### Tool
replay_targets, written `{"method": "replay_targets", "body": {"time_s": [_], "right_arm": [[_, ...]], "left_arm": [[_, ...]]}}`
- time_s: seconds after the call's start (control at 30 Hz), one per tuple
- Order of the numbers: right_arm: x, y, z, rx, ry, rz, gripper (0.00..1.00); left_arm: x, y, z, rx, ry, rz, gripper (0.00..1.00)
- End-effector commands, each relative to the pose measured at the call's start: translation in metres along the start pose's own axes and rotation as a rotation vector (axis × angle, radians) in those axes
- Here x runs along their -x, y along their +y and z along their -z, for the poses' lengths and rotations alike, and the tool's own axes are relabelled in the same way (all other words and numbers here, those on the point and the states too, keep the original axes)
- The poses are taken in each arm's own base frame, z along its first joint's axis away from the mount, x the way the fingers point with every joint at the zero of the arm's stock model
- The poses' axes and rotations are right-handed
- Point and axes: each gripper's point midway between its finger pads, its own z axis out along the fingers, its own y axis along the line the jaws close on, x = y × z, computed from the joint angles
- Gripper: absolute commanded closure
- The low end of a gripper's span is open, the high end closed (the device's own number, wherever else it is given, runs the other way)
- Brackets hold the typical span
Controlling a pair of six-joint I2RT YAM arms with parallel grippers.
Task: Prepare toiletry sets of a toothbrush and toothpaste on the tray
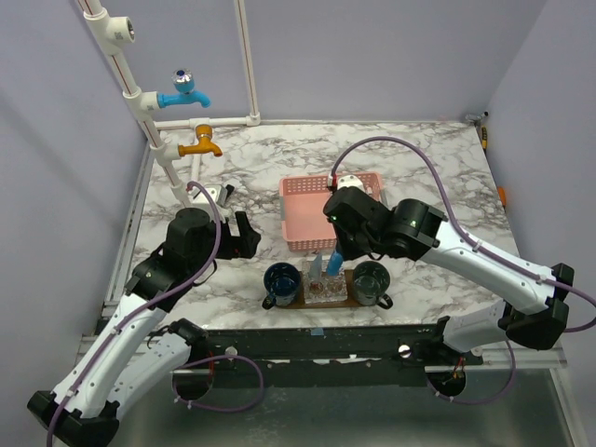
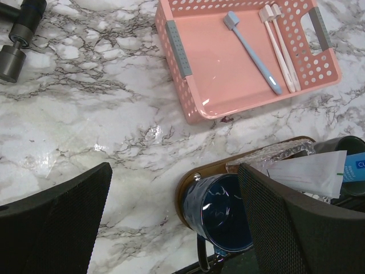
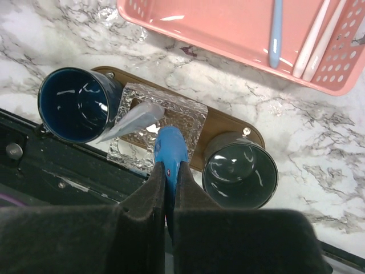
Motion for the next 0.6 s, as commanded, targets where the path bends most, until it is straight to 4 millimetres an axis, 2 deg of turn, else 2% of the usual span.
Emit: {"method": "replay_targets", "body": {"time_s": [0.0, 0.57], "right_arm": [[0.012, 0.008, -0.006, -0.005, -0.058, -0.029, 1.00], [0.001, 0.009, -0.031, -0.029, -0.050, -0.051, 1.00]], "left_arm": [[0.007, 0.002, -0.002, -0.001, -0.047, -0.006, 0.09], [0.005, 0.007, -0.001, 0.020, -0.054, -0.017, 0.09]]}}
